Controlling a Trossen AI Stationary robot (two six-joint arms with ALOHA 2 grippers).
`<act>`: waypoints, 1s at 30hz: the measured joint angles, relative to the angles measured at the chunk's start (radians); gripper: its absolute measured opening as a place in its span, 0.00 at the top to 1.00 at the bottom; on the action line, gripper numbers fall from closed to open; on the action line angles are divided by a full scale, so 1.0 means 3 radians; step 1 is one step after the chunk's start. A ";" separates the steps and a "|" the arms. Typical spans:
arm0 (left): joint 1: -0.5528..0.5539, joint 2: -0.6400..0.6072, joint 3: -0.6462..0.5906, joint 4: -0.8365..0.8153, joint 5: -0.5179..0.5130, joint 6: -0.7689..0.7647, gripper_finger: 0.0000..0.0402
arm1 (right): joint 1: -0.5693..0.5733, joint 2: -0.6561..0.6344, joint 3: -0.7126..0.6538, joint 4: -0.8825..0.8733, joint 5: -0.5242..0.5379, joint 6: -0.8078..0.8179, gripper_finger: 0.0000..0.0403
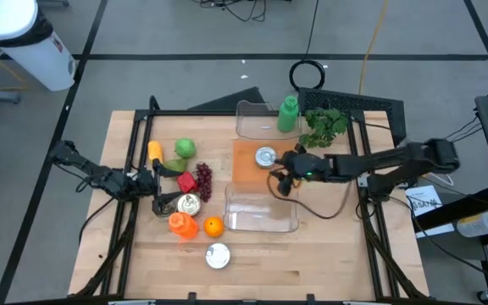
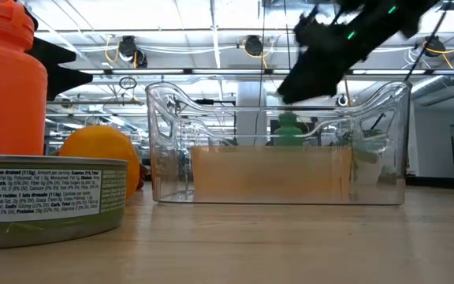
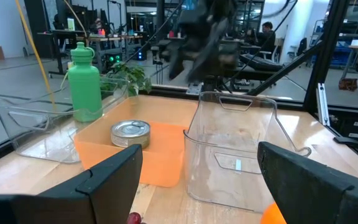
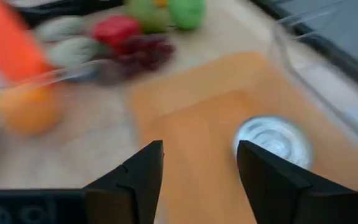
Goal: Pick & Place Food Item
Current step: Put the orange tumbler into the top transparent bin
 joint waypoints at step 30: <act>0.0001 0.0001 -0.0001 0.0287 -0.0021 0.0132 0.17 | 0.1023 -0.3221 -0.2187 0.0691 0.0028 -0.0832 0.58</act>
